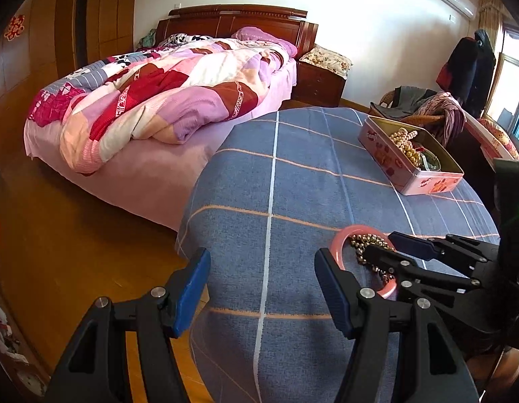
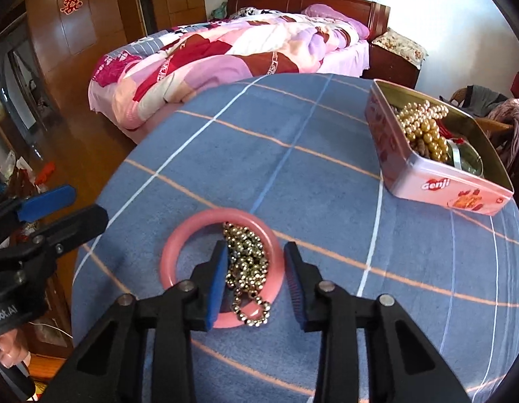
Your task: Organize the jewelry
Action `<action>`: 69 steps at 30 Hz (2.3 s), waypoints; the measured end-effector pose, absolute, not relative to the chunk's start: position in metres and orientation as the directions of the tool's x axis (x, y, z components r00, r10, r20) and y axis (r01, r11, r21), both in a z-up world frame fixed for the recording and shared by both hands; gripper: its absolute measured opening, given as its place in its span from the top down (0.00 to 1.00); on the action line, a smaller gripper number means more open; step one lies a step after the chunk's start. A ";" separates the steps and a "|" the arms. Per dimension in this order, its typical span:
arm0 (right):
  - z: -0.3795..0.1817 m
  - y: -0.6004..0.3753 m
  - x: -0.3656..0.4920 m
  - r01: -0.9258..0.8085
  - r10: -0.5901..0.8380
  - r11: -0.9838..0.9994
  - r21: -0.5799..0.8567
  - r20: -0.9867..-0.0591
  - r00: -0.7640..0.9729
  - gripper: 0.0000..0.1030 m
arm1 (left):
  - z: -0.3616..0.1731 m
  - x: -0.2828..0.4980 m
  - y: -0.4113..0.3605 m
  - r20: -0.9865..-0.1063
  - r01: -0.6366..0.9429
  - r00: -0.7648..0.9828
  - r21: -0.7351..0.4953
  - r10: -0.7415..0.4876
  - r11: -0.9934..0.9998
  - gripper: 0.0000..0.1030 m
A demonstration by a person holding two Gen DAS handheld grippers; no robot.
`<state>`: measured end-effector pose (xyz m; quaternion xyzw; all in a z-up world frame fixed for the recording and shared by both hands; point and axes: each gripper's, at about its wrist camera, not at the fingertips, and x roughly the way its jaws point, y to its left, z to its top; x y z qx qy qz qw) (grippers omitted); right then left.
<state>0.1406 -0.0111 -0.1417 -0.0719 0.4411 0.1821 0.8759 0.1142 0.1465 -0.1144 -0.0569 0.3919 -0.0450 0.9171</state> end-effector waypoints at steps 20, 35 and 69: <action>-0.091 -0.082 0.143 -0.229 0.321 0.947 0.225 -0.682 0.657 0.93 | -0.114 0.116 0.135 -0.718 0.069 0.674 -0.171 -0.173 0.983 0.37; -0.132 -0.019 0.140 -0.435 0.399 0.883 0.178 -0.772 0.495 0.76 | -0.110 0.112 0.136 -0.715 0.060 0.683 -0.147 -0.148 0.987 0.37; -0.087 -0.142 0.137 -0.193 0.405 0.903 0.384 -0.609 0.682 0.87 | -0.127 0.149 0.045 -0.771 0.321 0.557 -0.143 -0.309 0.936 0.30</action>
